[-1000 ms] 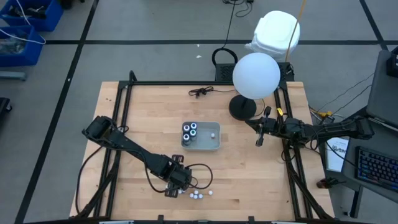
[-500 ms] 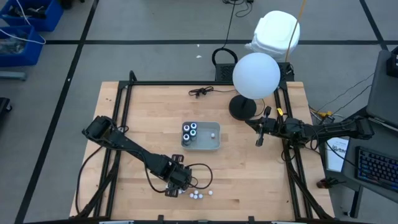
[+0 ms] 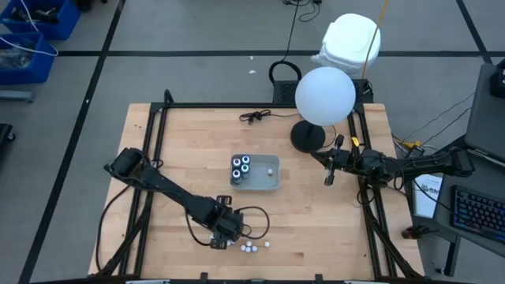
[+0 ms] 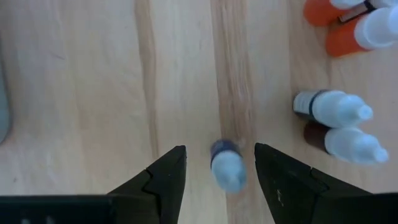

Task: Pick & Place food coloring
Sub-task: Put the top small blue food coloring bottle into the gray bin

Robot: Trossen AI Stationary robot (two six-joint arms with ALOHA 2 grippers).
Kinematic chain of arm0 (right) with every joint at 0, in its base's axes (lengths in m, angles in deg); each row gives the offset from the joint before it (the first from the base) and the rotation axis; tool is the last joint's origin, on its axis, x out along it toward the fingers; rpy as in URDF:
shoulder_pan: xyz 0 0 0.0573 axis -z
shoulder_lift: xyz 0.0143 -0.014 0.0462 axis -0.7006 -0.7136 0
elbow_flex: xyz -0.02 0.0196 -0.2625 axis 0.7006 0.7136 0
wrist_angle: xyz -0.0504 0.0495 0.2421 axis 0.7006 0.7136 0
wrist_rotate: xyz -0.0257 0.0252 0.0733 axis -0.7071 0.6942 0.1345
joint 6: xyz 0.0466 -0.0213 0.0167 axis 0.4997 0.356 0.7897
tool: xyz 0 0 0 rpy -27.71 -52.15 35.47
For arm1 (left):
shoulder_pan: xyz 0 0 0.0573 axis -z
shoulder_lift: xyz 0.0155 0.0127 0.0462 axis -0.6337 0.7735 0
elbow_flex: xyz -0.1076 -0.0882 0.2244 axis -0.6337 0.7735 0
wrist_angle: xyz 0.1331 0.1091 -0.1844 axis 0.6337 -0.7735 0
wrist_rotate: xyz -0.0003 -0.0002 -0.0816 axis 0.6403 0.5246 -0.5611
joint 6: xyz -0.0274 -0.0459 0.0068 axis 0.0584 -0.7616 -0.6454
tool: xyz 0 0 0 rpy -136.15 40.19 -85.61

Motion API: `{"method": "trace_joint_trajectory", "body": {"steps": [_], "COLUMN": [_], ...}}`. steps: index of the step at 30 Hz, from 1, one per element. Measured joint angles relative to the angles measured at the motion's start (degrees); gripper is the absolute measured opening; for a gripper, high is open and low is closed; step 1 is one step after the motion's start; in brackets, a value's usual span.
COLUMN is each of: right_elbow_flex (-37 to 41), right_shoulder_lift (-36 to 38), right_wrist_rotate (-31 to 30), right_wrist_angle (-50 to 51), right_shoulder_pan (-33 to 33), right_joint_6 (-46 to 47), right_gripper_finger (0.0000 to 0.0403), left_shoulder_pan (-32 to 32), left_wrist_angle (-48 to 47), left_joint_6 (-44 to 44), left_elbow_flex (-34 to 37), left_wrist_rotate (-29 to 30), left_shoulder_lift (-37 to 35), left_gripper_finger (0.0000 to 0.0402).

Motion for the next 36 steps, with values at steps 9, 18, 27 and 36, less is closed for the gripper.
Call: {"method": "trace_joint_trajectory", "body": {"steps": [9, 18, 27, 36], "right_elbow_flex": [-0.02, 0.00, 0.00, 0.00], "right_shoulder_lift": [0.02, 0.00, 0.00, 0.02], "right_wrist_rotate": [0.00, 0.00, 0.00, -0.02], "right_wrist_angle": [0.37, 0.43, 0.43, 0.43], "right_shoulder_pan": [0.02, 0.00, 0.00, 0.00], "right_joint_6": [0.02, 0.03, 0.04, 0.04], "right_gripper_finger": [0.0000, 0.0000, 0.0000, 0.0000], "left_shoulder_pan": [-0.04, -0.04, -0.04, -0.51], "left_wrist_angle": [0.13, 0.08, 0.00, -5.02], "left_joint_6": [1.01, 1.46, 3.02, 13.11], "left_elbow_flex": [0.10, 0.09, 0.09, -2.10], "left_wrist_rotate": [-1.43, -1.47, -1.60, -4.42], "left_shoulder_lift": [0.80, 0.84, 0.84, -0.86], "left_gripper_finger": [0.0195, 0.0179, 0.0083, 0.0067]}}
